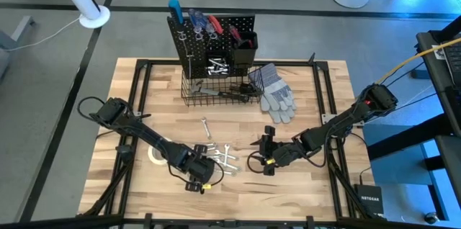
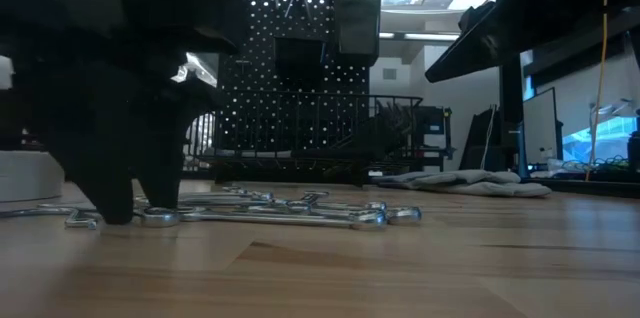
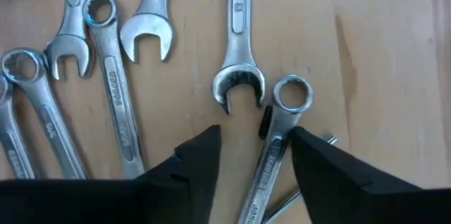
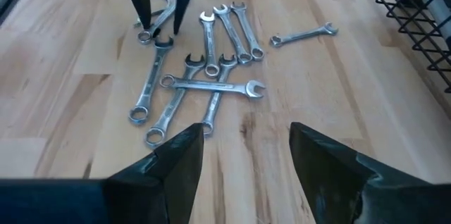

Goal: Hang tools onto peg board
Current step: Hang the wrench on the peg board

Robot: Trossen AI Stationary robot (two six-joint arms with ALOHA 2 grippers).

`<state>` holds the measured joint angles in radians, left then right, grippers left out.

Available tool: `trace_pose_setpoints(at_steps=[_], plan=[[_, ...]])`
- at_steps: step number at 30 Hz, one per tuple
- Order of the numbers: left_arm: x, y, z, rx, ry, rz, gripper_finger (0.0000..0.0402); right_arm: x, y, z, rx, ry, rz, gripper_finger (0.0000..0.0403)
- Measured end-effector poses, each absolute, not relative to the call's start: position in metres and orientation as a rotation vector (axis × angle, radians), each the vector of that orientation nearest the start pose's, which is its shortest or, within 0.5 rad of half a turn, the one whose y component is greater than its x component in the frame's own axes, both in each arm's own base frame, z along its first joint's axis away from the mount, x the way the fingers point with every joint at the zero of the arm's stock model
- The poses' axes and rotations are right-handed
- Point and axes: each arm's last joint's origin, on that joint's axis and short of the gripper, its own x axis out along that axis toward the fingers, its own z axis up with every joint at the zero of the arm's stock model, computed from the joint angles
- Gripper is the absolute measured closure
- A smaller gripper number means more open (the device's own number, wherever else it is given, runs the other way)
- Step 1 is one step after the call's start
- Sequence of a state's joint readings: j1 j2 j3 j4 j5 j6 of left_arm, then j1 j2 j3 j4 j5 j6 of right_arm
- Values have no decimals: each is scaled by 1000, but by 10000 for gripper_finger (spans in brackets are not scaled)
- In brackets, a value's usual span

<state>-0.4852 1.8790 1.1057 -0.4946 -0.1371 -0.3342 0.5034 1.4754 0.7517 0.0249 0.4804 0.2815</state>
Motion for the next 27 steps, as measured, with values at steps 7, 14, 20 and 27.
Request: trace_pose_setpoints(at_steps=[7, 14, 20, 27], plan=[[309, -155, 134, 142, 1241, -127, 322, 260, 128, 189, -51, 609, -72, 187], [310, -155, 134, 154, 1242, -150, 379, 260, 128, 188, -29, 615, -73, 187], [309, -155, 135, 137, 1237, -140, 386, 260, 128, 188, -29, 616, -73, 187], [309, -155, 148, 117, 1214, -138, 386, 260, 128, 188, -29, 616, -73, 187]])
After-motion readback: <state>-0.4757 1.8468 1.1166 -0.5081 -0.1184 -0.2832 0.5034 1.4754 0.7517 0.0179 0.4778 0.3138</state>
